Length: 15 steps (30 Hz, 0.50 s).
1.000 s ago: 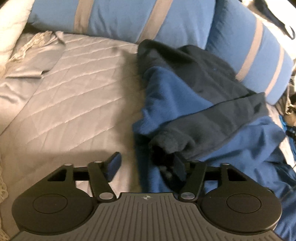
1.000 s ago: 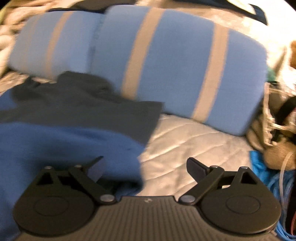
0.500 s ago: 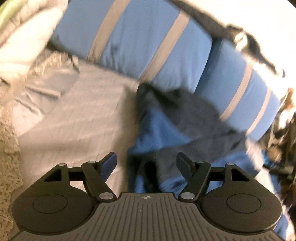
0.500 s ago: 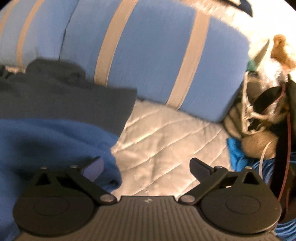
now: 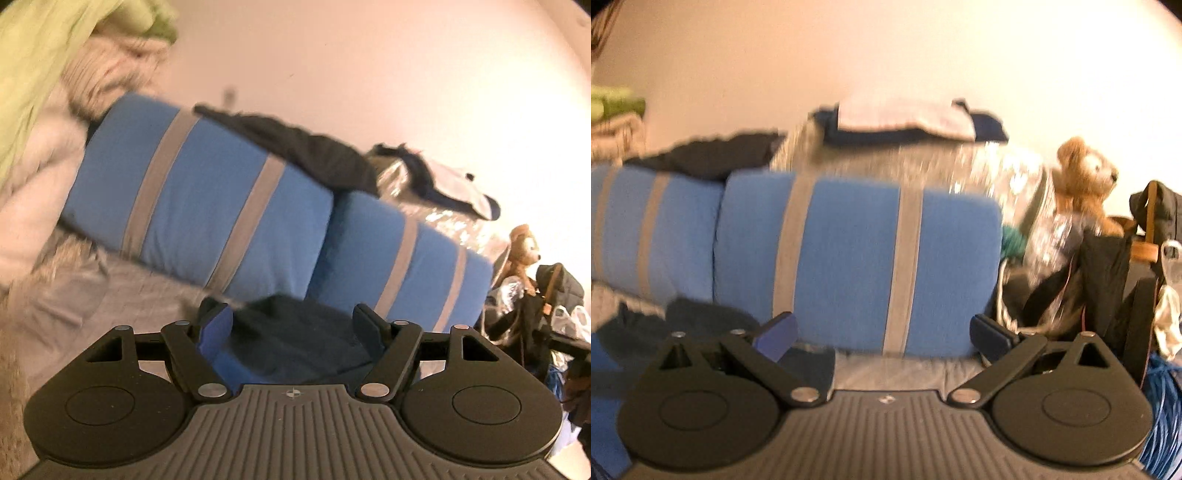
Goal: Fold clothes
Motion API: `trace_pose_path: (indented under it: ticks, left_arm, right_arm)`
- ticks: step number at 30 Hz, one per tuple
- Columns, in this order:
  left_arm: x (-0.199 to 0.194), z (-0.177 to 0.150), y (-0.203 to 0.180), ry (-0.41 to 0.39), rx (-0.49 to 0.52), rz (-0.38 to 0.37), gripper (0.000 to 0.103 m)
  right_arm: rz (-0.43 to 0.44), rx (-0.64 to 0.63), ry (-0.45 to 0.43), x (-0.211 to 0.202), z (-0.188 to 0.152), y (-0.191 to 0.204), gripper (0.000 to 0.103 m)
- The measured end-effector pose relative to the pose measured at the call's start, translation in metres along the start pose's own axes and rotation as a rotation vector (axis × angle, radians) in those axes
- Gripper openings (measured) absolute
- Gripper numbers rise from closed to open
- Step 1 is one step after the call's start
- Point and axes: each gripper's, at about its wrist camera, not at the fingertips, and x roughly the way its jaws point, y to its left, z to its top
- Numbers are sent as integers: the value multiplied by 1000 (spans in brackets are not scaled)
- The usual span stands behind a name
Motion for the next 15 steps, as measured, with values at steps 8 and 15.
trace_pose_path:
  ticks: [8, 15]
  left_arm:
    - [-20, 34, -40, -132, 88, -24, 72]
    - [-52, 71, -68, -224, 146, -61, 73]
  right_arm:
    - [-19, 27, -121, -40, 50, -17, 103]
    - [-40, 76, -224, -79, 93, -38, 103]
